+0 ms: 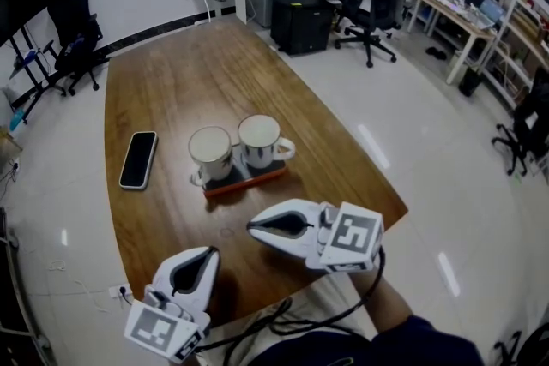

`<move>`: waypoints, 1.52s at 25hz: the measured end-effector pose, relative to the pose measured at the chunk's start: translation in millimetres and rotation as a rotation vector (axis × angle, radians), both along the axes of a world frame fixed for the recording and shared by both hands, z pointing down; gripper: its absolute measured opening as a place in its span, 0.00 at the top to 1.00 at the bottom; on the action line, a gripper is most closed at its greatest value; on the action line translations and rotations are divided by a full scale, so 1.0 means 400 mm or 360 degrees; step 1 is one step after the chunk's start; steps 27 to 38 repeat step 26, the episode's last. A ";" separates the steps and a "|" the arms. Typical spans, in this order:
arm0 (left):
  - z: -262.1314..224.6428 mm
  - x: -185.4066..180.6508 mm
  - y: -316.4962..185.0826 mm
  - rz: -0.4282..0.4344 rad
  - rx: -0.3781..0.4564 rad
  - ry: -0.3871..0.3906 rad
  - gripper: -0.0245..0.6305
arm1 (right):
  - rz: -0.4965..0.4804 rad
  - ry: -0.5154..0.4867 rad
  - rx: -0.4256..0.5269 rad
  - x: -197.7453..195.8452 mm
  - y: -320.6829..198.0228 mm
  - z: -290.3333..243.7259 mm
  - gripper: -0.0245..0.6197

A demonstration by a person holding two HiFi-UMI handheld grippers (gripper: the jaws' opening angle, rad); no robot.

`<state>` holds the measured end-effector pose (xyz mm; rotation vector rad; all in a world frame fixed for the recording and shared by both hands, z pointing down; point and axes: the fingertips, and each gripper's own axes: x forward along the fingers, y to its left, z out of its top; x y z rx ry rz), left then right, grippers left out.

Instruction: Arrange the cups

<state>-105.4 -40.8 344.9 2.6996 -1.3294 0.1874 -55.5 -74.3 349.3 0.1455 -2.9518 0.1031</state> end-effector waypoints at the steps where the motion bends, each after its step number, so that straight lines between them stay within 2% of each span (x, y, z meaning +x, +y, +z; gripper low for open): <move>1: 0.001 -0.002 0.000 0.0000 0.0007 -0.0005 0.96 | -0.0001 0.0002 0.0002 0.000 0.000 0.001 0.95; 19: -0.004 0.001 0.000 0.0004 0.0004 -0.0001 0.96 | -0.0018 0.0002 -0.0008 -0.002 0.007 -0.002 0.95; 26: 0.000 0.002 0.001 -0.0003 -0.0006 0.0008 0.96 | -0.0160 0.0012 -0.0010 -0.014 0.043 0.002 0.95; 38: 0.000 0.002 0.001 -0.0003 -0.0006 0.0008 0.96 | -0.0160 0.0012 -0.0010 -0.014 0.043 0.002 0.95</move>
